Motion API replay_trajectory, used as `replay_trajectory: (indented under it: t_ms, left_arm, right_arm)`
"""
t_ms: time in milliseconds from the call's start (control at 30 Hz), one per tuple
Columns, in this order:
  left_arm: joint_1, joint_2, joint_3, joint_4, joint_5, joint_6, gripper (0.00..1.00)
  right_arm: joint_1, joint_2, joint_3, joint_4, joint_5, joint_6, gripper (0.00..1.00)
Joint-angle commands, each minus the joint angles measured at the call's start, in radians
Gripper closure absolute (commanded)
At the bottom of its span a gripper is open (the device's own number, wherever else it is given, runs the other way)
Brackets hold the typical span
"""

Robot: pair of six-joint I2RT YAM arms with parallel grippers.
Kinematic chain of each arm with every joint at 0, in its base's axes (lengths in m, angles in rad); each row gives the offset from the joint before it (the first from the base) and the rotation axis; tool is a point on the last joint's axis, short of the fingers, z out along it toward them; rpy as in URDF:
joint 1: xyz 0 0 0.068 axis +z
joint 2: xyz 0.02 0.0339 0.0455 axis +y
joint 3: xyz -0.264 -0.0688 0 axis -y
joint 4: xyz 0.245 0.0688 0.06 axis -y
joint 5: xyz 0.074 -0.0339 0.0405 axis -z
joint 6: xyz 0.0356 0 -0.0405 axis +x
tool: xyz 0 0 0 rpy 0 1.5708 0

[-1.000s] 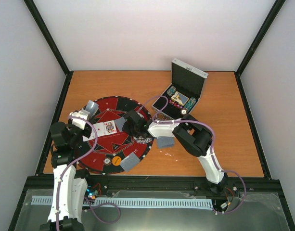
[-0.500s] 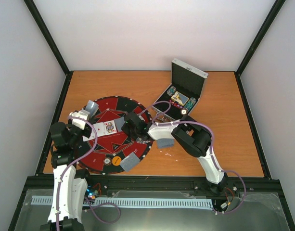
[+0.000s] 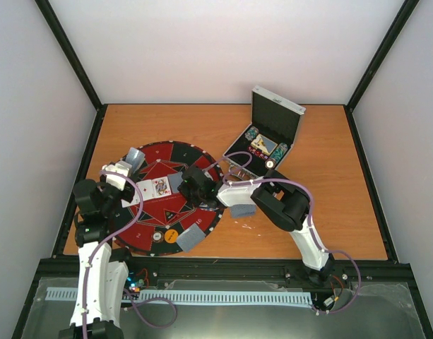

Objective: Distribute texas hold em gaming equipment

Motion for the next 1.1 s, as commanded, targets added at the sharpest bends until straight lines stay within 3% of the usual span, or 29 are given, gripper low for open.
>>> replay_trajectory:
  t_ms: [0, 467, 900, 1067]
  left_arm:
    - [-0.003, -0.014, -0.002, 0.026, 0.019, -0.016, 0.6]
    - [-0.003, -0.012, -0.004, 0.025, 0.018, -0.013, 0.6]
    - [-0.01, -0.009, -0.007, 0.031, 0.018, -0.012, 0.6]
    - [-0.012, -0.008, -0.01, 0.016, 0.057, 0.005, 0.6]
  right_arm:
    - [0.015, 0.005, -0.016, -0.037, 0.009, 0.026, 0.96]
    - [0.015, 0.002, -0.018, -0.012, -0.03, 0.02, 0.83]
    - [-0.003, -0.112, -0.068, -0.051, -0.023, -0.105, 0.73]
    - [-0.012, -0.199, -0.052, -0.092, -0.021, -0.331, 0.56]
